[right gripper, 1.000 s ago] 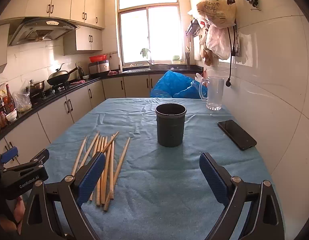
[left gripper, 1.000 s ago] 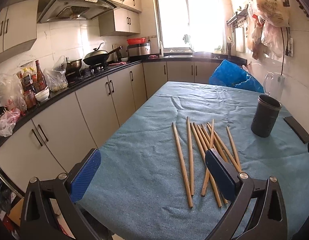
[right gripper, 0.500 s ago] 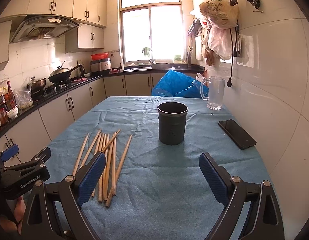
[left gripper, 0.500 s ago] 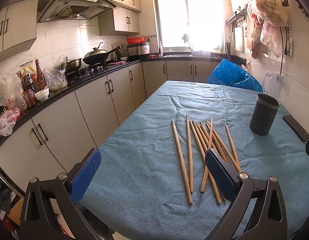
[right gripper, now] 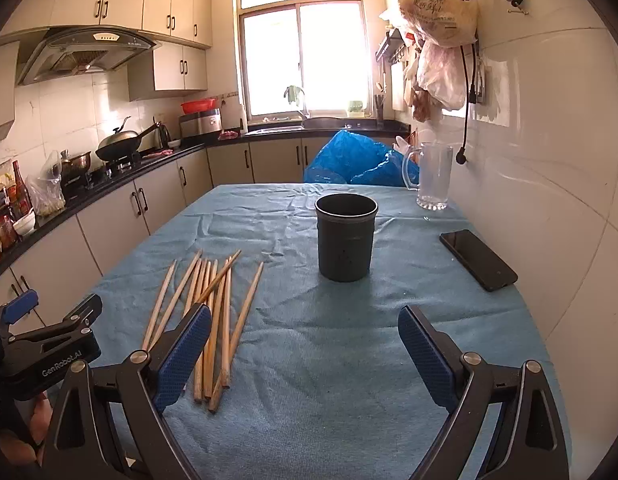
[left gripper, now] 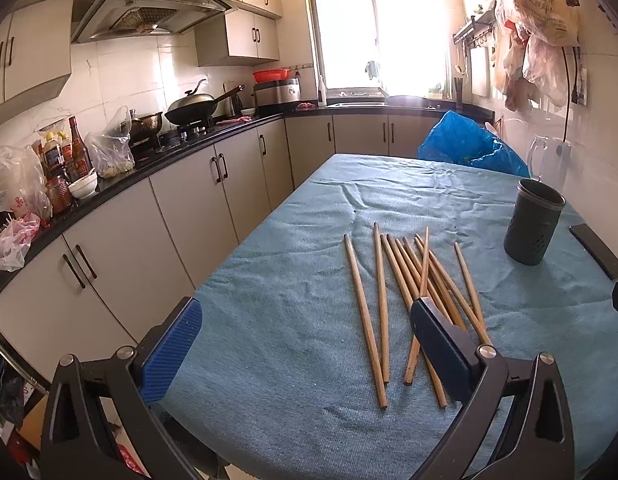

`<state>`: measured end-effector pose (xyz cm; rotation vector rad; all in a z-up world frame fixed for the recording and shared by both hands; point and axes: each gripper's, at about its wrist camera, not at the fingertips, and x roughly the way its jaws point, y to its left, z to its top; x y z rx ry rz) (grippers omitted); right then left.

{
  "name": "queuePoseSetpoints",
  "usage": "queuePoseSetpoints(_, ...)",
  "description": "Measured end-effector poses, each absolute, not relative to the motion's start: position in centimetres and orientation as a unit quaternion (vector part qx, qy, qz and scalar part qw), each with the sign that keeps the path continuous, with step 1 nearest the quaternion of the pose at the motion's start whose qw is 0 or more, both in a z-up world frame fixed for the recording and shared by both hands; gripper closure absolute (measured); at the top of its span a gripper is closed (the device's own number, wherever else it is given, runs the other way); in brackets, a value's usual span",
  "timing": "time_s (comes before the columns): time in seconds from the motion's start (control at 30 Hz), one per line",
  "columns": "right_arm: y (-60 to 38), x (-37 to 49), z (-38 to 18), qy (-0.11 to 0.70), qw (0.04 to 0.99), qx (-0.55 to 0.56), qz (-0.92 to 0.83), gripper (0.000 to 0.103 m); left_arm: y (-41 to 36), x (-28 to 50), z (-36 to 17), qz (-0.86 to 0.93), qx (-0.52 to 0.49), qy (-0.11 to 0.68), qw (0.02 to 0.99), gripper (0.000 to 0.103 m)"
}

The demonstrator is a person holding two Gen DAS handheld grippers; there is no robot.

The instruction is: Organize utensils

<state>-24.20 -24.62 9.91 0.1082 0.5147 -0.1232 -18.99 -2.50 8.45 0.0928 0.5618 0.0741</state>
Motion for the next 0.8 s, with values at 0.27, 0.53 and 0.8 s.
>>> queuePoseSetpoints(0.27, -24.8, -23.4, 9.2, 0.270, 0.959, 0.057, -0.059, 0.008, -2.5, -17.8, 7.6, 0.037, 0.047, 0.292, 0.955, 0.000)
queuePoseSetpoints(0.53, -25.2, -21.6, 8.2, 0.303, 0.950, 0.067, -0.038, 0.031, -1.9, -16.3, 6.4, 0.037, 0.044, 0.318, 0.946, 0.000)
queuePoseSetpoints(0.8, -24.7, -15.9, 8.1, 0.371, 0.923, 0.071, 0.066, 0.071, 0.9, -13.6, 6.2, 0.050, 0.030, 0.340, 0.939, 0.000)
